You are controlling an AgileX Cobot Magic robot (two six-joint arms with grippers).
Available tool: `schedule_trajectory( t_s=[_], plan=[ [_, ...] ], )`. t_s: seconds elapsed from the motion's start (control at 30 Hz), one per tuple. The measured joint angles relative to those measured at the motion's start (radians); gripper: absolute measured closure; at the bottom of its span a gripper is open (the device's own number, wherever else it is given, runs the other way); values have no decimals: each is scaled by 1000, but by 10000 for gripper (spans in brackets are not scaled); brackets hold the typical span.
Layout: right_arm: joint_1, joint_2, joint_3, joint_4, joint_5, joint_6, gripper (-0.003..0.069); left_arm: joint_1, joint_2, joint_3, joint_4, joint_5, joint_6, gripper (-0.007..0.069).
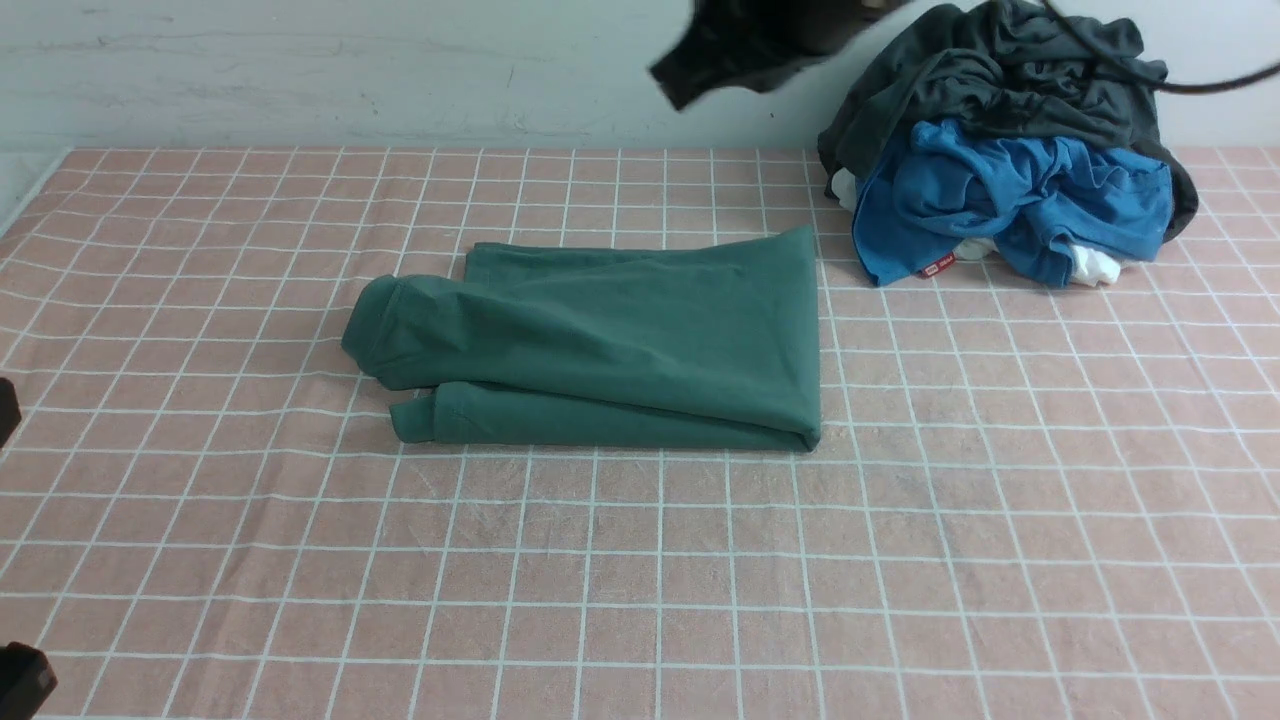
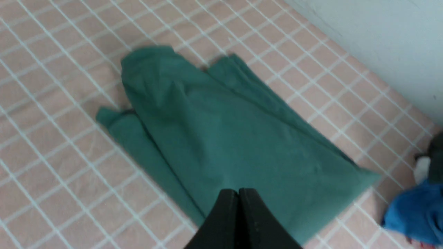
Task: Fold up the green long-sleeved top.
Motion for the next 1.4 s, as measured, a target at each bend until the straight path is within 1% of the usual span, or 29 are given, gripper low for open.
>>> schedule_trajectory(
  t_s=[0.03, 0.07, 0.13, 0.17, 0.23, 0.33, 0.37, 0.4, 0.43, 0.5, 0.6, 0.67, 0.77, 0.8, 0.83, 0.9, 1.03, 1.13, 1.27, 1.37, 1.4],
  plan=[
    [0, -30, 20, -6, -1, 4, 669, 0, -2, 4, -2, -5, 0, 627],
    [1, -157, 189, -60, -9, 48, 669, -5, -16, 39, -20, -44, 0, 627],
    [1, -268, 336, -104, -26, 94, 669, -17, -26, 61, -40, -74, 0, 627],
    [1, -352, 465, -136, -52, 133, 669, -27, -30, 67, -49, -87, 0, 627],
    [1, -425, 558, -160, -82, 169, 669, -32, -31, 70, -55, -94, 0, 627],
    [1, -706, 896, -230, -270, 315, 669, -38, -31, 72, -62, -93, 0, 627],
    [1, -738, 916, -237, -283, 323, 669, -38, -32, 72, -62, -93, 0, 627],
    [1, -833, 1031, -259, -389, 378, 669, -38, -32, 72, -62, -89, 0, 627],
    [1, -877, 1087, -271, -435, 401, 669, -38, -32, 72, -62, -87, 0, 627],
    [1, -1051, 1317, -314, -603, 511, 669, -38, -32, 72, -62, -84, 0, 627],
    [1, -1137, 1471, -326, -702, 597, 669, -38, -32, 72, -62, -83, 0, 627],
    [1, -1154, 1513, -328, -728, 611, 669, -38, -32, 72, -62, -83, 0, 627],
    [1, -1179, 1567, -332, -861, 619, 669, -38, -32, 72, -62, -83, 0, 627],
    [1, -1179, 1567, -332, -869, 619, 669, -38, -32, 72, -62, -83, 0, 627],
    [1, -1185, 1570, -333, -929, 621, 669, -38, -32, 72, -62, -83, 0, 627],
    [1, -1187, 1570, -336, -969, 623, 669, -38, -32, 72, -62, -83, 0, 627],
    [-1, -1187, 1570, -340, -964, 623, 669, -38, -32, 72, -62, -83, 0, 627],
    [5, -1188, 1572, -340, -923, 623, 669, -38, -32, 72, -62, -82, 0, 627],
    [18, -1226, 1613, -340, -907, 623, 669, -38, -32, 72, -62, -81, 0, 627],
    [-8, -1310, 1682, -340, -894, 623, 669, -38, -32, 72, -62, -80, 0, 627],
    [-39, -1369, 1722, -331, -884, 623, 669, -38, -32, 72, -62, -80, 0, 627]
  ],
)
